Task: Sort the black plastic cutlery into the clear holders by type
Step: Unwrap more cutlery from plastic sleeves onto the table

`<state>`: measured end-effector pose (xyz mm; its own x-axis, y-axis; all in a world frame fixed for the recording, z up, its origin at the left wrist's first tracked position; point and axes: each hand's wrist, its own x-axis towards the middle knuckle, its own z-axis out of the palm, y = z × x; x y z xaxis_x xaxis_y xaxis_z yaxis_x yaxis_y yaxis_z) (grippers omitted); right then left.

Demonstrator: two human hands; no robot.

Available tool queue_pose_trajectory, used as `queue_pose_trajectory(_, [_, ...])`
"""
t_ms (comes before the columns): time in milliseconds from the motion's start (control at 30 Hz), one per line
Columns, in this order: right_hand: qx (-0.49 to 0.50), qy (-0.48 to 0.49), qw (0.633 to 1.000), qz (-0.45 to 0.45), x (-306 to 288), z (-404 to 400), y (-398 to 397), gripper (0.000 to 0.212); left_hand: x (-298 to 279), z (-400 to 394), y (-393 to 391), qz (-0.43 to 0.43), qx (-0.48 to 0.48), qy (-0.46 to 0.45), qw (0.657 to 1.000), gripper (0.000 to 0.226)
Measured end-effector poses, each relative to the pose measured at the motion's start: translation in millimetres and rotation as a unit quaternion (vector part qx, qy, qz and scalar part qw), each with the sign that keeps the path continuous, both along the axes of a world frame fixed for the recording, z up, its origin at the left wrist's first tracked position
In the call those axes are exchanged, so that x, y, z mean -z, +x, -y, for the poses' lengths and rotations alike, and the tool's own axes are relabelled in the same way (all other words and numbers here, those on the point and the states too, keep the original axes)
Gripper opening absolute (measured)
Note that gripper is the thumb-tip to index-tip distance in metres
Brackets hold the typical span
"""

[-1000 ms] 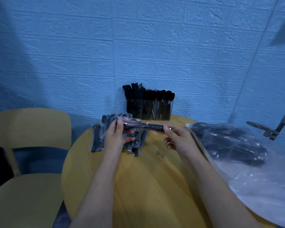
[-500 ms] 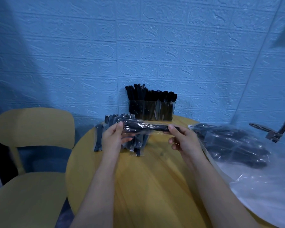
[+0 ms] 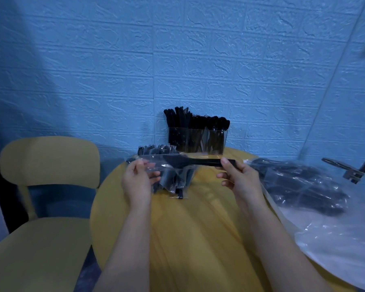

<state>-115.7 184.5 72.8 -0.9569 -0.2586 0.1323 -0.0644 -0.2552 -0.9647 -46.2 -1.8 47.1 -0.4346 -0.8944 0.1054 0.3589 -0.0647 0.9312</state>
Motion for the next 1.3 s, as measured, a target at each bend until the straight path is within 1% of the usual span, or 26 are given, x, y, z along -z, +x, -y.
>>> queue_pose_trajectory(133, [0.034, -0.037, 0.998, 0.025, -0.4, -3.9, -3.4, 0.008, 5.1, 15.4, 5.6, -0.041, -0.073, 0.100, 0.991, 0.023])
queue_pose_trajectory(200, [0.048, -0.053, 0.997, 0.038, -1.2, -6.6, -5.3, 0.007, 8.7, 23.8, 7.2, -0.073, -0.123, 0.154, 0.978, 0.026])
queue_pose_trajectory(267, [0.050, -0.046, 0.997, 0.045, -3.0, -11.7, -8.9, 0.008, 10.6, 30.0, 9.9, -0.114, -0.162, 0.207, 0.958, 0.023])
queue_pose_trajectory(367, [-0.009, 0.025, 0.998, 0.052, -5.4, -16.3, -10.6, 0.008, 9.6, 32.3, 12.0, -0.161, -0.177, 0.231, 0.943, 0.020])
queue_pose_trajectory(400, [-0.041, 0.064, 0.996, 0.053, -5.3, -15.6, -9.8, 0.010, 8.1, 30.9, 11.3, -0.169, -0.164, 0.226, 0.945, 0.019])
queue_pose_trajectory(467, [-0.097, 0.152, 0.982, 0.053, -3.7, -13.2, -8.5, 0.012, 3.2, 24.1, 9.3, -0.173, -0.105, 0.201, 0.959, 0.015])
queue_pose_trajectory(533, [-0.133, 0.244, 0.959, 0.047, -1.7, -11.9, -8.9, 0.015, -1.4, 15.7, 6.1, -0.160, -0.040, 0.161, 0.973, 0.012])
queue_pose_trajectory(633, [-0.160, 0.373, 0.914, 0.023, 0.9, -15.3, -11.7, 0.018, -7.4, 2.1, 3.5, -0.119, 0.024, 0.100, 0.987, 0.011])
queue_pose_trajectory(667, [-0.167, 0.423, 0.891, 0.007, 1.5, -16.4, -12.8, 0.020, -8.4, -2.0, 3.0, -0.107, 0.042, 0.080, 0.990, 0.010])
queue_pose_trajectory(733, [-0.171, 0.525, 0.833, -0.032, 3.5, -17.8, -14.6, 0.029, -8.9, -8.4, 1.6, -0.079, 0.075, 0.049, 0.993, 0.010])
queue_pose_trajectory(767, [-0.169, 0.563, 0.808, -0.047, 5.2, -18.0, -16.0, 0.033, -9.7, -12.0, 1.3, -0.068, 0.091, 0.037, 0.993, 0.010])
queue_pose_trajectory(800, [-0.162, 0.588, 0.790, -0.058, 7.1, -17.8, -17.2, 0.038, -9.8, -14.7, 0.5, -0.059, 0.106, 0.026, 0.992, 0.010])
queue_pose_trajectory(833, [-0.150, 0.601, 0.782, -0.066, 7.6, -18.2, -17.4, 0.041, -10.3, -17.7, -0.2, -0.049, 0.121, 0.014, 0.991, 0.009])
queue_pose_trajectory(900, [-0.114, 0.615, 0.775, -0.094, 6.0, -19.0, -14.8, 0.044, -10.4, -23.9, -2.6, -0.021, 0.150, -0.012, 0.988, 0.007])
queue_pose_trajectory(933, [-0.088, 0.610, 0.779, -0.115, 3.7, -18.5, -12.0, 0.044, -10.4, -28.0, -3.7, -0.009, 0.164, -0.023, 0.986, 0.007])
queue_pose_trajectory(967, [-0.059, 0.584, 0.797, -0.138, 2.1, -16.7, -9.6, 0.045, -10.1, -32.8, -5.3, 0.002, 0.176, -0.036, 0.984, 0.006])
queue_pose_trajectory(1000, [-0.037, 0.533, 0.831, -0.158, 0.6, -13.3, -7.2, 0.044, -9.6, -38.2, -6.7, 0.011, 0.184, -0.053, 0.981, 0.006])
queue_pose_trajectory(1067, [-0.035, 0.390, 0.908, -0.153, -1.0, -3.3, -1.8, 0.036, -8.6, -49.2, -9.6, 0.030, 0.200, -0.091, 0.975, 0.007])
queue_pose_trajectory(1100, [-0.047, 0.322, 0.936, -0.137, -0.4, 2.3, 0.9, 0.028, -8.3, -54.3, -10.7, 0.041, 0.212, -0.111, 0.970, 0.007])
queue_pose_trajectory(1133, [-0.052, 0.271, 0.954, -0.118, 0.8, 6.7, 2.0, 0.019, -7.9, -58.5, -12.1, 0.052, 0.228, -0.134, 0.963, 0.008])
queue_pose_trajectory(1167, [-0.046, 0.231, 0.967, -0.100, 1.9, 9.6, 1.5, 0.012, -7.6, -61.9, -12.7, 0.066, 0.245, -0.160, 0.954, 0.008])
queue_pose_trajectory(1200, [-0.033, 0.197, 0.977, -0.078, 2.9, 10.7, -0.1, 0.010, -7.6, -64.0, -13.6, 0.078, 0.258, -0.187, 0.945, 0.010])
queue_pose_trajectory(1267, [0.002, 0.130, 0.991, -0.024, 5.1, 7.5, -8.5, 0.013, -9.6, -65.0, -12.6, 0.090, 0.254, -0.229, 0.935, 0.011])
queue_pose_trajectory(1300, [0.026, 0.109, 0.994, -0.002, 6.6, 4.3, -14.2, 0.016, -11.1, -63.3, -11.6, 0.090, 0.229, -0.245, 0.938, 0.010])
